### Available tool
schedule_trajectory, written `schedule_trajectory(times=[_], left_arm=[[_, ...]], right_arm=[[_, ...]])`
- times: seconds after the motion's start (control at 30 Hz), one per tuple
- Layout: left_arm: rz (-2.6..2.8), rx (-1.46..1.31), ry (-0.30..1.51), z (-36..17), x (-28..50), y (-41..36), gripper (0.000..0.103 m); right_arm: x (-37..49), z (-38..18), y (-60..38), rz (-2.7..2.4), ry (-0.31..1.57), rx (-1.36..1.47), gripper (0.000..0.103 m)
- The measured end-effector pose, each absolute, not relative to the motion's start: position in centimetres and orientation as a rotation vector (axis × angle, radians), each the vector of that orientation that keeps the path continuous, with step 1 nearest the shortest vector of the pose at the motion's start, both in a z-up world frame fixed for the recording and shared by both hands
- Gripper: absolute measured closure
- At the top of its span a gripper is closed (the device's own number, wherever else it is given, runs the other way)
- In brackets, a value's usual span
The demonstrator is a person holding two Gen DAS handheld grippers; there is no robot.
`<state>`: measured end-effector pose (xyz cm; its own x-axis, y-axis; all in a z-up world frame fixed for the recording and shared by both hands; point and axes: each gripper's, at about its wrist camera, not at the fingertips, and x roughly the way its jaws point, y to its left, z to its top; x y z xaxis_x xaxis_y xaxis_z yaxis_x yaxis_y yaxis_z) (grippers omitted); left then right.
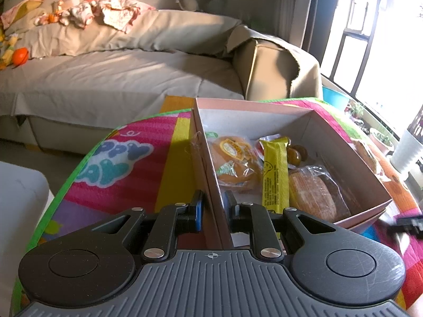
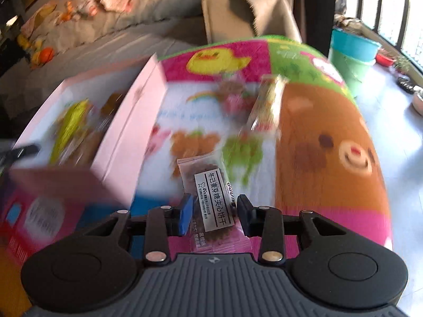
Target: Organize objects
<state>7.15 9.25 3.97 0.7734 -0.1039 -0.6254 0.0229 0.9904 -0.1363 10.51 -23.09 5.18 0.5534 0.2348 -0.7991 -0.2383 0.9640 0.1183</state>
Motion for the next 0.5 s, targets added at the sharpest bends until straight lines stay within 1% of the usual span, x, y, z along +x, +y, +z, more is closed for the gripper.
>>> schedule_trajectory(times=[0.07, 0.17, 0.2, 0.37, 0.5], left_arm=[[-0.069, -0.124, 0.683, 4.0, 7.2, 9.3, 0.084], [-0.067, -0.125, 0.683, 3.9, 7.2, 9.3, 0.084], [-0.067, -0.125, 0.683, 4.0, 7.2, 9.3, 0.084], [-0.068, -0.125, 0.683, 3.9, 7.2, 9.3, 0.084], [-0.067, -0.12, 0.687, 3.9, 7.1, 9.3, 0.084]], right_arm=[[9.2, 5.8, -22.5, 0.32, 0.938, -0.04, 0.065], [9.5, 7.5, -22.3, 0.29, 0.856, -0.066, 0.056], [10.2, 8.0, -22.4, 0.275, 0.829, -0.06, 0.056], [17.1, 8.4, -22.5, 0.21, 0.755, -0.044, 0.056], [24.4, 6.3, -22.6, 0.154, 0.772, 0.027, 0.056]])
